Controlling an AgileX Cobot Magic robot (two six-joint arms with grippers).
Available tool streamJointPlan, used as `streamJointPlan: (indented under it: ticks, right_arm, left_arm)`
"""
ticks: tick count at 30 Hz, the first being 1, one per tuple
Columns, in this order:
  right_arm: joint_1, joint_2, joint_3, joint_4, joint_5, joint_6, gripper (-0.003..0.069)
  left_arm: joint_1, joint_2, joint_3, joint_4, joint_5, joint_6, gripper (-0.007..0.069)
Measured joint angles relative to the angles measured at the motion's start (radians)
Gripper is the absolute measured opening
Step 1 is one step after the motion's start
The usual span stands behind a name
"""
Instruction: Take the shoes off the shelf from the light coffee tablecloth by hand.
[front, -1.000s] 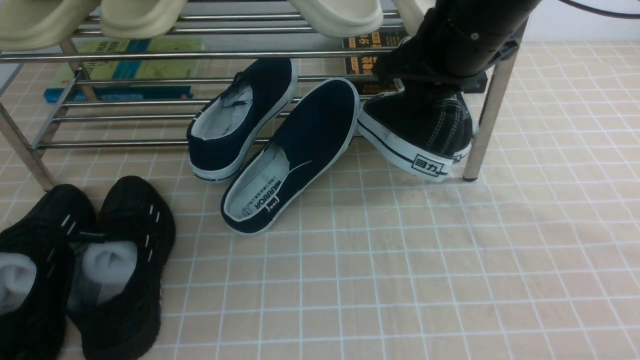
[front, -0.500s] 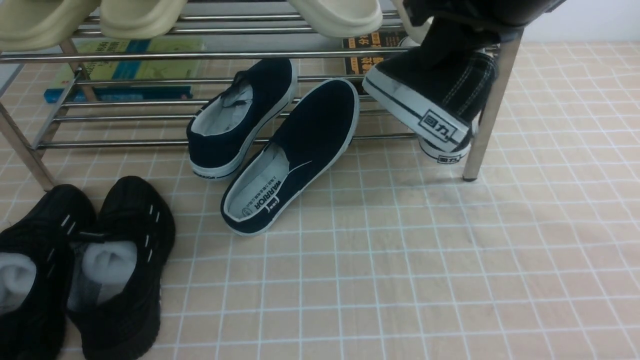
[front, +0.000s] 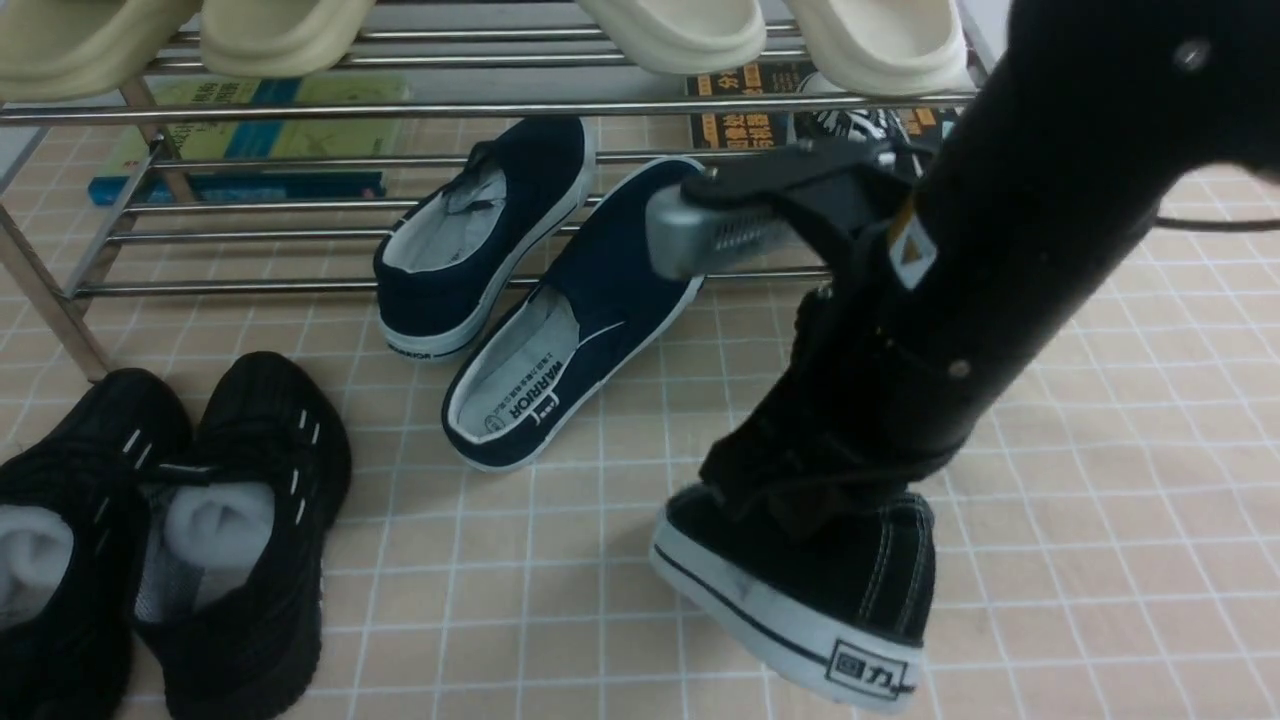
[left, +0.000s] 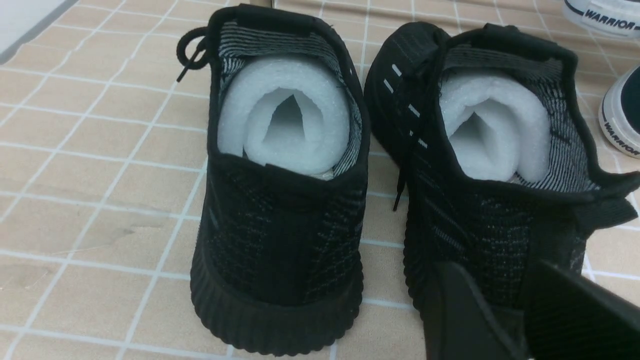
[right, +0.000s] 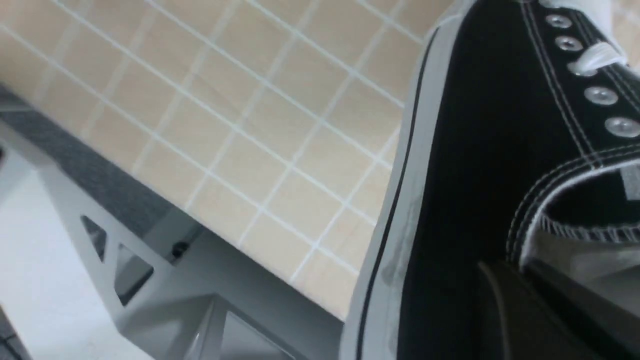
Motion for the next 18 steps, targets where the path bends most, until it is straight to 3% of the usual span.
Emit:
streamJointPlan:
  ticks: [10,18]
  right_arm:
    - [0.013,0.038,-0.03,-0.055,-0.05,0.07,0.0015]
    - [0.003,0.066,-0.192,-0.185,-0.001,0.085,0.0016]
  left_arm:
    - [0.0,0.0,0.0,0.0,0.0,0.0,0.024]
    - [0.0,0.0,0.0,0.0,0.0,0.0,0.024]
